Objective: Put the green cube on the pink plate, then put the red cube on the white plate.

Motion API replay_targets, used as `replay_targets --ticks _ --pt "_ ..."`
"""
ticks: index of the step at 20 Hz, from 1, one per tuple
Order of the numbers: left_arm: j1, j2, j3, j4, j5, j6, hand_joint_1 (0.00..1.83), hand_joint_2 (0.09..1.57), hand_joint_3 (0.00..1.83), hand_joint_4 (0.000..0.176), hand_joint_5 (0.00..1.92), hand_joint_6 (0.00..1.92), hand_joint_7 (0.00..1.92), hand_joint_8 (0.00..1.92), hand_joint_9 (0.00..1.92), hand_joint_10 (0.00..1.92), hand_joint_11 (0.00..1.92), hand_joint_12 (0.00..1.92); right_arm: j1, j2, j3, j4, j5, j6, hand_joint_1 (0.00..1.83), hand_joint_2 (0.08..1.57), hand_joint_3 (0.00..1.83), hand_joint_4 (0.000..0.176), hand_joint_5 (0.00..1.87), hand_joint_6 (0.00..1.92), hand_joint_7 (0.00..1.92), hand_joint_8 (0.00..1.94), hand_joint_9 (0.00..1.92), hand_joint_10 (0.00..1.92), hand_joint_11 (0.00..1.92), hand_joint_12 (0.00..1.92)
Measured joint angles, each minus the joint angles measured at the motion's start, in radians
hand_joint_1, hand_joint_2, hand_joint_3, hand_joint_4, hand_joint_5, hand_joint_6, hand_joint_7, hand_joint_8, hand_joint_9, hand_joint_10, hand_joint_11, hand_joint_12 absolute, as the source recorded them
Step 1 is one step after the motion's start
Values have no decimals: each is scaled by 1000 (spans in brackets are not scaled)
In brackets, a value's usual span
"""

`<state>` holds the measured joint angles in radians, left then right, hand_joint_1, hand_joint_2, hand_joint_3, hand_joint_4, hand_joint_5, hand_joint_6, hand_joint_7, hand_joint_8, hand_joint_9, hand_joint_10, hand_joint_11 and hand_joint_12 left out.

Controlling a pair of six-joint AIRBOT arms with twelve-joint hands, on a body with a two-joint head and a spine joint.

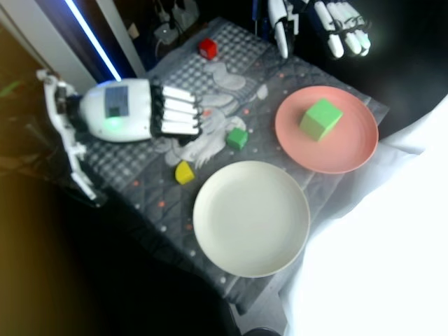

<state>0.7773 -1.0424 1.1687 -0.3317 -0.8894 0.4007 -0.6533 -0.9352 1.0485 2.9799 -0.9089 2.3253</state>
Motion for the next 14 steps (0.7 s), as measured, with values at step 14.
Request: replay_targets --ticks 14 --pt "-12 19 -71 154 -135 0 503 1271 4 42 217 7 195 2 126 22 0 985 221 -78 232 -10 120 -19 1215 1215 0 0 926 1025 675 1563 380 1735 175 1921"
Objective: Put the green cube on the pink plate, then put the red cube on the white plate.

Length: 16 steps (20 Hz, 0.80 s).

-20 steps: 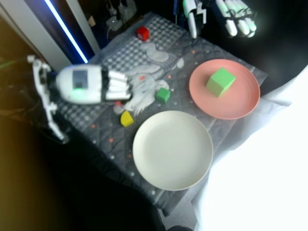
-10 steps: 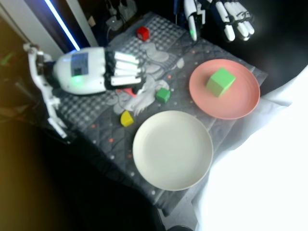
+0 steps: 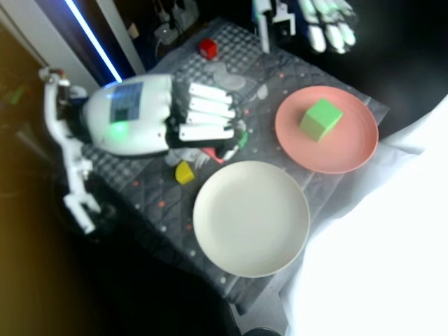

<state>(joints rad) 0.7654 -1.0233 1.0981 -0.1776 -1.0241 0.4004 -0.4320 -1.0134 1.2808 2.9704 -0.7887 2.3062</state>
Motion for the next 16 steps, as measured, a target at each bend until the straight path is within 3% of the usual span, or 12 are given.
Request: replay_targets --ticks 1,2,3,4,5,6,7,9,11,12,14,16 --pt "0 5 -8 -1 -21 0 504 1269 2 43 217 9 206 6 144 30 0 962 8 -13 24 2 20 0 1222 1209 0 0 926 989 700 1572 441 1742 264 1921" --pt "0 7 -12 -2 -35 0 509 1258 0 60 227 13 214 9 153 33 0 955 18 -26 44 1 45 0 1200 1211 0 0 903 1096 701 1488 415 1568 154 1921" --pt "2 14 -19 2 -47 1 493 1253 0 75 219 7 201 2 156 31 0 997 29 -47 71 0 77 0 1198 1214 1 0 888 1093 709 1510 445 1555 177 1921" --pt "2 17 -24 10 -55 1 487 1247 0 77 213 4 174 6 158 30 0 1079 36 -60 87 -2 100 0 1310 1234 1 0 814 1155 736 1468 557 1614 262 1889" --pt "3 18 -27 23 -71 0 476 1241 0 71 203 2 172 6 164 29 0 1114 51 -82 118 -5 133 -1 1335 1225 0 0 865 1082 757 1433 589 1636 276 1875" --pt "3 18 -29 36 -82 0 492 1231 0 69 208 4 190 12 169 30 0 1119 66 -103 149 -5 163 -1 1331 1246 1 0 825 1165 699 1491 554 1649 253 1862" --pt "3 18 -29 42 -85 0 493 1217 0 74 200 1 194 9 167 26 0 1094 71 -118 172 -2 180 -2 1224 1233 0 0 860 1103 686 1564 487 1632 296 1909" --pt "3 18 -34 46 -98 0 529 1221 0 73 197 0 201 5 168 21 0 998 87 -146 217 -2 237 -2 1328 1255 0 0 829 1052 683 1554 558 1763 341 1921" --pt "3 18 -36 59 -105 0 562 1234 1 52 199 1 217 7 187 26 0 990 89 -174 259 -2 298 -3 1342 1233 0 0 753 1180 763 1394 653 1629 443 1787" --pt "3 18 -36 63 -104 0 574 1237 1 57 196 0 214 4 179 21 0 943 91 -183 274 -2 326 -3 1339 1240 1 0 753 1144 730 1459 643 1654 471 1808" --pt "3 18 -40 66 -105 0 572 1229 0 52 222 9 232 7 196 27 0 1054 91 -199 302 -1 367 -3 1338 1235 0 0 873 1016 696 1497 605 1704 393 1885" --pt "3 18 -40 69 -105 0 609 1247 4 25 235 11 240 7 206 31 0 1112 91 -206 315 -2 395 -1 1335 1233 0 0 830 1179 726 1402 598 1607 318 1812"
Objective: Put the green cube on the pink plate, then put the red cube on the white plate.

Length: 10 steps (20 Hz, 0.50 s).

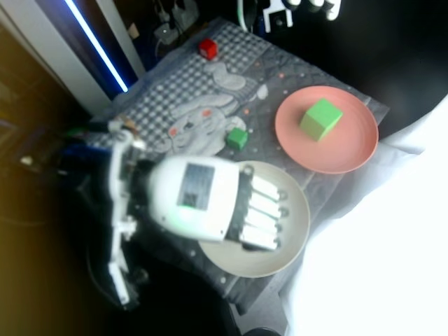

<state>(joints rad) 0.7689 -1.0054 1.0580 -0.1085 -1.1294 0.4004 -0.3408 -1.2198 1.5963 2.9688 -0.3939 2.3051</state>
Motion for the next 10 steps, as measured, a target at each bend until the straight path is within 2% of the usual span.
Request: replay_targets --ticks 1,2,3,4,5,6,7,10 --pt "0 0 0 0 0 0 591 1244 2 19 241 11 242 6 211 35 0 1146 0 -4 6 1 11 0 1236 1208 0 0 902 1207 711 1322 498 1306 235 1709" --pt "0 0 0 1 -2 0 591 1246 2 14 246 12 245 7 214 36 0 1153 -1 -9 10 1 20 2 1209 1212 1 0 904 1238 678 1319 448 1117 173 1602" --pt "0 0 0 0 -2 0 596 1248 3 10 245 12 244 6 214 37 0 1154 -10 -14 13 2 21 2 1139 1192 0 0 843 1218 577 984 409 1045 119 1604" --pt "0 0 0 1 -2 0 595 1243 1 8 249 12 249 7 222 43 0 1202 -14 -17 13 3 21 3 1064 1102 0 0 633 795 503 643 301 836 23 1463" --pt "0 0 0 0 -3 0 587 1248 2 4 242 7 239 2 204 41 0 1168 -25 -23 13 3 29 3 797 1028 0 0 425 297 440 166 245 478 0 1230" --pt "0 0 0 1 -3 0 587 1248 2 4 242 7 239 2 204 41 0 1168 -27 -25 12 1 35 3 797 1028 0 0 425 297 440 166 245 478 0 1230" --pt "0 0 0 0 -3 0 592 1253 2 2 247 8 244 3 210 48 0 1177 -31 -25 12 2 40 3 660 985 0 0 327 85 344 13 216 253 0 1126" --pt "0 0 0 0 -5 0 565 1248 0 2 243 5 244 2 219 61 0 1247 -34 -25 -1 4 37 3 583 919 0 0 272 40 236 0 144 188 0 1184"
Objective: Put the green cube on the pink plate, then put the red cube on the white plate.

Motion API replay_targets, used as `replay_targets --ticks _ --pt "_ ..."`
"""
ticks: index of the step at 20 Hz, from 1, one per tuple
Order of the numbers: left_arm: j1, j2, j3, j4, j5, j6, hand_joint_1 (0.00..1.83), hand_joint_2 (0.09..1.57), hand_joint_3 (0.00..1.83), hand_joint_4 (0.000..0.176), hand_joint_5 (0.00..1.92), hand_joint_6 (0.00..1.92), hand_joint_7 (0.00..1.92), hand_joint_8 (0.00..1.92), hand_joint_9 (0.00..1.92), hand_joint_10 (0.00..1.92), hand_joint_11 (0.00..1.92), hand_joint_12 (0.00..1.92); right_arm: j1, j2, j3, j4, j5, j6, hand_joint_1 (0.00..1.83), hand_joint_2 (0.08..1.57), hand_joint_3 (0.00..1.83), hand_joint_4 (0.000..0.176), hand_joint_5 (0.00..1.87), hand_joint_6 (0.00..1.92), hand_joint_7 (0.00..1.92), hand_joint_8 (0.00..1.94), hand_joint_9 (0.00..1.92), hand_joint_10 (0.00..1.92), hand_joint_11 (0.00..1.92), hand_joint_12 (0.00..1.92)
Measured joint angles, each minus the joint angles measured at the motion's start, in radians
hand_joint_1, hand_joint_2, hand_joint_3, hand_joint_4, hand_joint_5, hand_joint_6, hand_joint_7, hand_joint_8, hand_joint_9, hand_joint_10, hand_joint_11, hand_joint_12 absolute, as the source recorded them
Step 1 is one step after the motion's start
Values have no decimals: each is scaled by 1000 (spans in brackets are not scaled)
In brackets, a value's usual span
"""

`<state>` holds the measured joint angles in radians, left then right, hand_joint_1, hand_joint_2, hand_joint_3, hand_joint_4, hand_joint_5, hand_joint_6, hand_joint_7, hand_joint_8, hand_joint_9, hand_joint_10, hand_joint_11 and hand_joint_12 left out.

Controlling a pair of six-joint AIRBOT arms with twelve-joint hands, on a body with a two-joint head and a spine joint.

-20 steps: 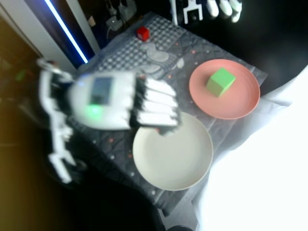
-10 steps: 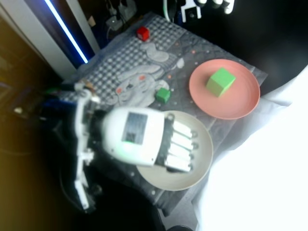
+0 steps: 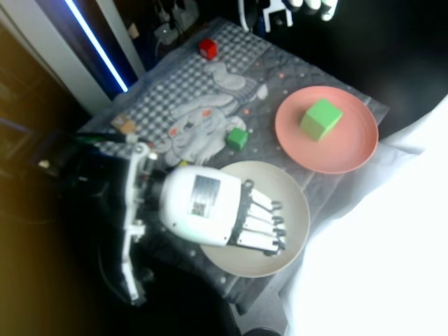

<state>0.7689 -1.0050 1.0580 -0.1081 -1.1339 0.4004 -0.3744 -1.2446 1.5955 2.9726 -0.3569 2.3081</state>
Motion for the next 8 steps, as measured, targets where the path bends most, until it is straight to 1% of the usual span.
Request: replay_targets --ticks 1,2,3,4,5,6,7,8 --pt "0 0 0 0 0 0 543 1244 0 15 242 4 242 1 217 70 0 1219 -6 0 -7 0 -3 0 568 949 0 0 293 42 258 10 165 186 0 1049" --pt "0 0 0 2 0 0 543 1244 0 15 242 4 242 1 217 70 0 1219 -12 0 -12 0 -2 0 568 949 0 0 293 42 258 10 165 186 0 1049" --pt "0 0 0 0 0 0 540 1243 0 23 236 1 225 0 205 65 0 1217 -18 -3 -15 -1 0 0 568 954 0 0 306 43 274 13 171 181 0 894" --pt "5 0 0 -2 -5 0 537 1245 0 21 239 2 225 1 204 69 0 1234 -19 -4 -18 0 2 0 639 984 0 0 316 40 315 21 186 172 0 752" --pt "10 0 0 -6 -10 0 522 1241 0 17 245 5 223 0 210 75 0 1245 -22 -3 -21 0 0 0 729 1099 21 0 273 15 290 6 182 124 0 700" --pt "11 0 0 -9 -10 0 529 1238 0 17 243 3 226 1 205 77 0 1235 -22 -3 -26 0 0 0 654 1066 1 0 268 9 286 2 201 103 0 804" --pt "11 0 0 -10 -11 0 522 1243 0 12 238 1 228 2 205 81 0 1224 -22 3 -34 0 -2 0 566 1053 0 0 297 16 310 8 229 94 0 885" --pt "14 0 0 -13 -17 0 526 1257 6 24 235 0 242 6 197 82 0 1160 -21 21 -56 0 -12 0 381 1011 0 0 321 19 309 13 229 83 0 915"
